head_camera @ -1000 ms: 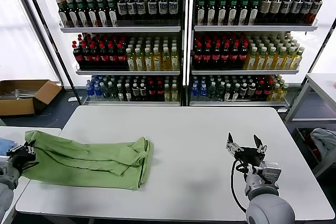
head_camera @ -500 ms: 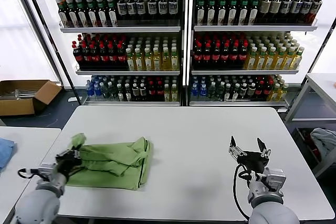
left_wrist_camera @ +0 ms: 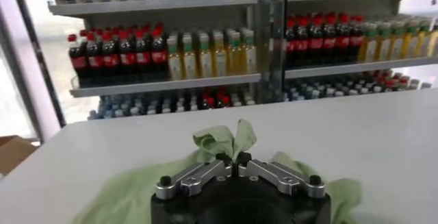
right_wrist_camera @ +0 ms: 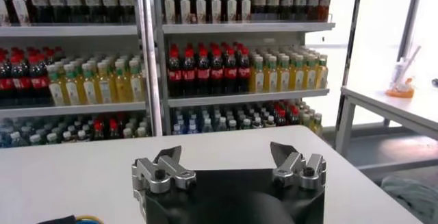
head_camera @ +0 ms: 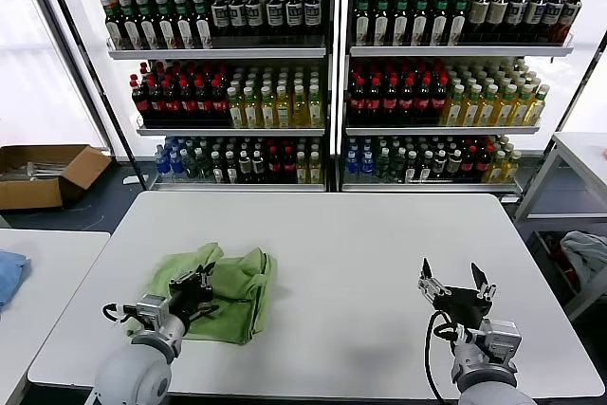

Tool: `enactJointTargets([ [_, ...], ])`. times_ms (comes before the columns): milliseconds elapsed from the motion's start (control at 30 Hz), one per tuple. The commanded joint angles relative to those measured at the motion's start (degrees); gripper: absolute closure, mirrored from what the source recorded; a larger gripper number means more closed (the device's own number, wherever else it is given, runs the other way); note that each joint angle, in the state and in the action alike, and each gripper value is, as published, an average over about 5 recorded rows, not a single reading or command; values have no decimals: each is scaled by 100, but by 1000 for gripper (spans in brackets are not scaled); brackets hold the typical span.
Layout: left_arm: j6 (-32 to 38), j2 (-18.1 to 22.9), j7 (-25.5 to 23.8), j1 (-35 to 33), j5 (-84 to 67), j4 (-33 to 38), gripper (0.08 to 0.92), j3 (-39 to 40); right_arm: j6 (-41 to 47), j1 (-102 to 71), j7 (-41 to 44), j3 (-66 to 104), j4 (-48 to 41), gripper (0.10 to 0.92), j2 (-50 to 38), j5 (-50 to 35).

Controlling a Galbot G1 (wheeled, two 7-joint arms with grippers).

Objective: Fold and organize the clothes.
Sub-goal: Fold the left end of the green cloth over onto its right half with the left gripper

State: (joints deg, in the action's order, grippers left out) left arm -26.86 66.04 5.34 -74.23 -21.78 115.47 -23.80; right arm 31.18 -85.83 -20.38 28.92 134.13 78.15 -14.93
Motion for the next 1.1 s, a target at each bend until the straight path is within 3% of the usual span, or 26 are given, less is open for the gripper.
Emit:
enactJointTargets([
  [33, -103, 207, 34, 173, 75, 106, 902, 453, -10, -115, 6, 2, 33, 203, 40, 53],
  [567, 283, 737, -376, 490, 849, -1200, 884, 945, -28, -243, 30, 23, 96, 203, 50, 72],
  [867, 472, 910, -358, 325, 566, -1129, 664, 1121, -81, -274, 66, -2, 44, 203, 58, 97],
  [1100, 482, 959, -227, 9, -951, -459, 456, 1226, -94, -236, 90, -18, -16, 203, 33, 91],
])
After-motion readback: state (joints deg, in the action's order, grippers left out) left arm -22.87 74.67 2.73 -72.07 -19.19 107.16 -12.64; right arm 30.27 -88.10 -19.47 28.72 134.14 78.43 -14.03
